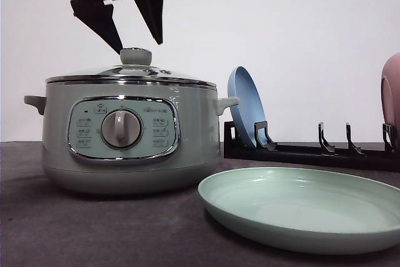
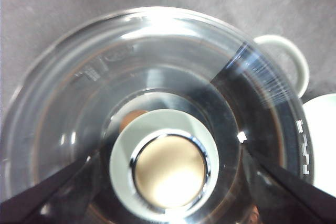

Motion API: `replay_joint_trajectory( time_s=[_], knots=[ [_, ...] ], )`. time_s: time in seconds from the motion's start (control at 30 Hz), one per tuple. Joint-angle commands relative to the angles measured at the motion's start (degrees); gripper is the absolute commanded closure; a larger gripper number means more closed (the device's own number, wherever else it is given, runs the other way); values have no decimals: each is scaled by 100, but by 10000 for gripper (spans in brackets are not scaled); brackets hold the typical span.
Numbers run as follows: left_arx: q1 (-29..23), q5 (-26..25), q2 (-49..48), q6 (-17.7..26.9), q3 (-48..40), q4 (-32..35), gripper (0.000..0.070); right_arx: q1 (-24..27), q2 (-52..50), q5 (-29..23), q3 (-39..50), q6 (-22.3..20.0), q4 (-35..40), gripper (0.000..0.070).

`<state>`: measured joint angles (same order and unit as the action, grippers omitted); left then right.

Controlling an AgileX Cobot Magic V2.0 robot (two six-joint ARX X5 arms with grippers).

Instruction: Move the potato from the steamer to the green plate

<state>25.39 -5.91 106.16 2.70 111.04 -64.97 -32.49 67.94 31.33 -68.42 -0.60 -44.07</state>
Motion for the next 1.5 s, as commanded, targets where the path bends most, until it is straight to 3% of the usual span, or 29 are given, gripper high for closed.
replay_joint_trajectory(
  time_s=[0.0,0.47,0.63,1.0,1.27,1.37,1.47],
  knots=[
    [59,21,209,94,195,-4,150,-26,55,11,-83,-28,31,411],
    [126,317,277,96,195,-127,158,-26,55,-33,-83,-45,39,411],
    [126,317,279,94,195,-147,239,-26,55,-33,-83,-46,41,411],
    [126,317,317,79,195,-189,245,-26,55,-33,-83,-46,39,411],
    [128,317,327,72,195,-297,401,-26,55,-33,-83,-44,94,411],
    [137,317,327,72,195,-297,426,-26,55,-33,-83,-44,101,411],
    [137,317,327,70,195,-299,568,-26,55,-33,-83,-44,101,411]
  ],
)
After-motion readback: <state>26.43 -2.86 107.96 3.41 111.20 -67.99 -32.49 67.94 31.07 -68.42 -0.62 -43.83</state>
